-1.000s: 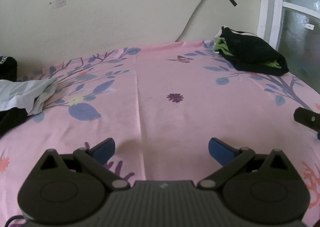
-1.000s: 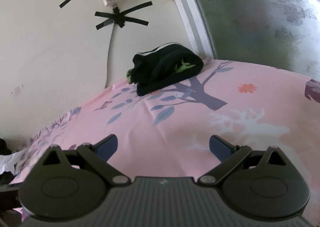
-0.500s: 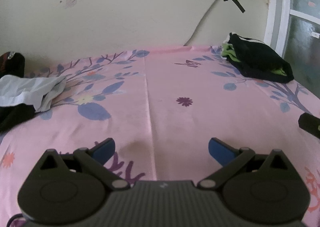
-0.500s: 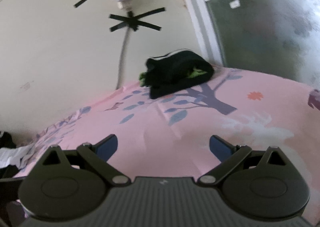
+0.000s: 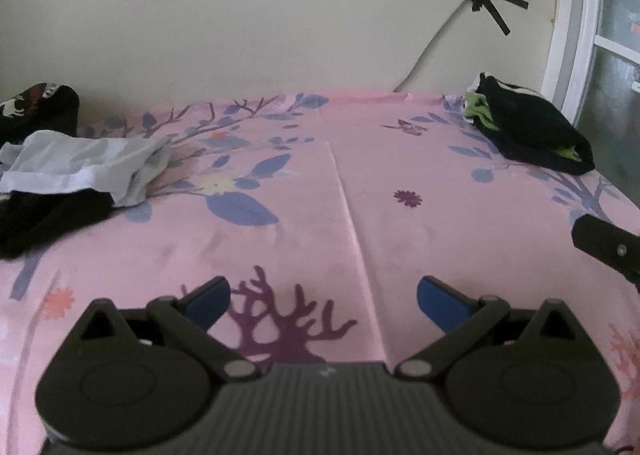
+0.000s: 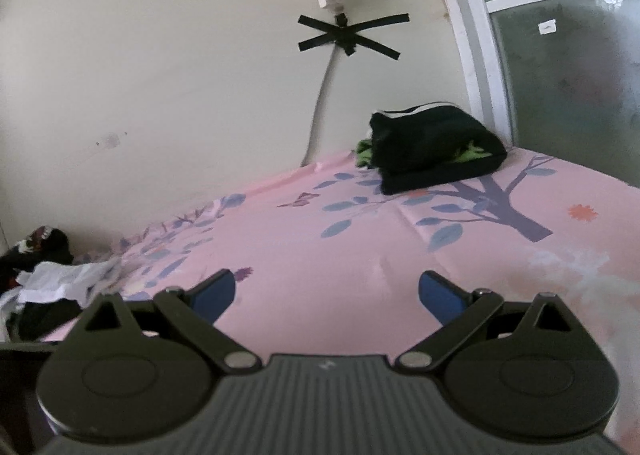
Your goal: Fold small clothes
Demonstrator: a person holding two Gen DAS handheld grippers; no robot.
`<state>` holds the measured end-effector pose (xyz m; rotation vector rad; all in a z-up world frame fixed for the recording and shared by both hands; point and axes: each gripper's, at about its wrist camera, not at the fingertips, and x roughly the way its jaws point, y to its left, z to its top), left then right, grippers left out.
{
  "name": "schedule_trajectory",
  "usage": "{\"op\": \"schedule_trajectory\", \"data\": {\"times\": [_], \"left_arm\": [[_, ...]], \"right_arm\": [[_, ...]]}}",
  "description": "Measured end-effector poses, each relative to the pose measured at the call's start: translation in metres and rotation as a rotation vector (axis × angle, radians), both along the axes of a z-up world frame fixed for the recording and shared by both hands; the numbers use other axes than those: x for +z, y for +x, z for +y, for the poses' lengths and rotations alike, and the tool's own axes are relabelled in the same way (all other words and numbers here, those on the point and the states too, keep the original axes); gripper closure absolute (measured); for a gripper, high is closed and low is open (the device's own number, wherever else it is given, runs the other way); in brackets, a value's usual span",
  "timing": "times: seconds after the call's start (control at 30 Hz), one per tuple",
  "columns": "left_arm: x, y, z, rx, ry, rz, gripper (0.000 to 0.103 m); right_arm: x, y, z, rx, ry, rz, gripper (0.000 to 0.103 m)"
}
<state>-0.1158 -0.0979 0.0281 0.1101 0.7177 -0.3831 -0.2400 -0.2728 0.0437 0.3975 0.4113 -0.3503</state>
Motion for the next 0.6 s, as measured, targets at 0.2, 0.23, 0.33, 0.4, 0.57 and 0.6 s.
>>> {"op": "schedule_trajectory", "data": {"times": [0.2, 0.23, 0.33, 0.4, 0.57, 0.6], "left_arm": [[0.012, -0.002, 0.013, -0.025, -0.02, -0.03, 0.0], [0.013, -0.002, 0.014, -0.03, -0.019, -0.038, 0.0], [0.011, -0.002, 0.013, -0.053, -0.017, -0.05, 0.0], [0.009, -0.002, 0.011, -0.084, -0.025, -0.04, 0.0], [0.012, 0.0, -0.006, -0.17, 0.0, -0.072, 0.0], [0.013, 0.002, -0.011, -0.182, 0.019, -0.087, 0.0]], "right_arm": [[-0.001, 0.004, 0.011, 0.032, 0.008, 0.006, 0.01], [-0.002, 0.004, 0.013, 0.035, 0.004, 0.011, 0.01], [-0.006, 0.006, 0.014, 0.033, 0.003, 0.033, 0.01], [-0.009, 0.006, 0.011, 0.021, 0.016, 0.045, 0.01], [-0.011, 0.004, 0.002, -0.039, 0.034, 0.055, 0.01], [-0.011, 0.004, 0.001, -0.047, 0.037, 0.056, 0.01]]}}
